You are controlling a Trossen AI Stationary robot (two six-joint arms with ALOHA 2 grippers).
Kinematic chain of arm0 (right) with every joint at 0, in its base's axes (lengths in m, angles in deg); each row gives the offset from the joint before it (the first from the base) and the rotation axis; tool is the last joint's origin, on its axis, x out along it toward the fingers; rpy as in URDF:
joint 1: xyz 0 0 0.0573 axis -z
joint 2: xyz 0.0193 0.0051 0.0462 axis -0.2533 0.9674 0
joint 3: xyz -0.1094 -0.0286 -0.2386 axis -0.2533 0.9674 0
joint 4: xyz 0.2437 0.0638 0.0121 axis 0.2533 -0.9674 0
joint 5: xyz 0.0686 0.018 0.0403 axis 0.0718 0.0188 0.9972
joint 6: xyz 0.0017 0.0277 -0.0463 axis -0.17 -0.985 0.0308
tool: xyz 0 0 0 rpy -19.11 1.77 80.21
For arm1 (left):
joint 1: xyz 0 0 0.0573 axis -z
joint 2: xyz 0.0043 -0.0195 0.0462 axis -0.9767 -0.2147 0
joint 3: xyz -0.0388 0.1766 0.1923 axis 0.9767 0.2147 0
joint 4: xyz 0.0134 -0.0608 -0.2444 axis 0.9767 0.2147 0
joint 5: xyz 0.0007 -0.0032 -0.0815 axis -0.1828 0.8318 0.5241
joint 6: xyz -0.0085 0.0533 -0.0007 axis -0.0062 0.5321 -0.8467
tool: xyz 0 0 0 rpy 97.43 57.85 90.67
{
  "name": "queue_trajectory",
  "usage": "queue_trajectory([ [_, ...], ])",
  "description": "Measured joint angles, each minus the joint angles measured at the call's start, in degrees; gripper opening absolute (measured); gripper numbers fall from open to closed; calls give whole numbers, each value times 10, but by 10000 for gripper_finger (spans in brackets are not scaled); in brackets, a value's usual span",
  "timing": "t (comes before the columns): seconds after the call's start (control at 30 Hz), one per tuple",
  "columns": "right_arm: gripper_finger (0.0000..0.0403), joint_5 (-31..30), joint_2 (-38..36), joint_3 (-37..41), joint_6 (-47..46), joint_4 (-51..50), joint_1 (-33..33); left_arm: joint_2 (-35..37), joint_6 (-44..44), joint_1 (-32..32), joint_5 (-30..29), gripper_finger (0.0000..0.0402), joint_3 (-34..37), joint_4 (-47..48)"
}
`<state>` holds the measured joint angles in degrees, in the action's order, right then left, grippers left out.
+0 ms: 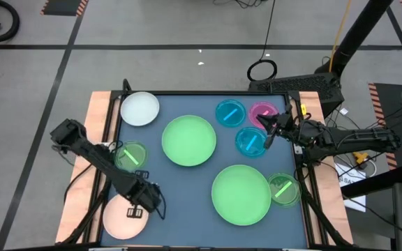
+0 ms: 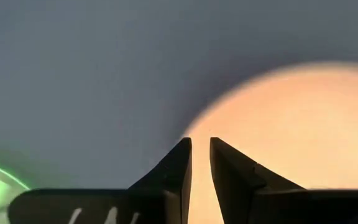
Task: Stack plastic plates
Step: Stack the green plate on top of the green plate
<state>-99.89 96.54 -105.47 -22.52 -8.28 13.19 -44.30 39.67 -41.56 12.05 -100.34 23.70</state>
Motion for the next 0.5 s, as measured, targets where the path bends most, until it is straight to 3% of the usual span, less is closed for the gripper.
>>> queue_trajectory([
  [0.2,32,0,0,0,0,4,0,38,79,-103,-94,65,-34,-75],
  [0.4,32,0,0,0,0,11,0,31,145,-222,-110,65,-80,-255],
  [0.5,32,1,0,0,2,17,0,16,154,-261,-90,65,-95,-328],
])
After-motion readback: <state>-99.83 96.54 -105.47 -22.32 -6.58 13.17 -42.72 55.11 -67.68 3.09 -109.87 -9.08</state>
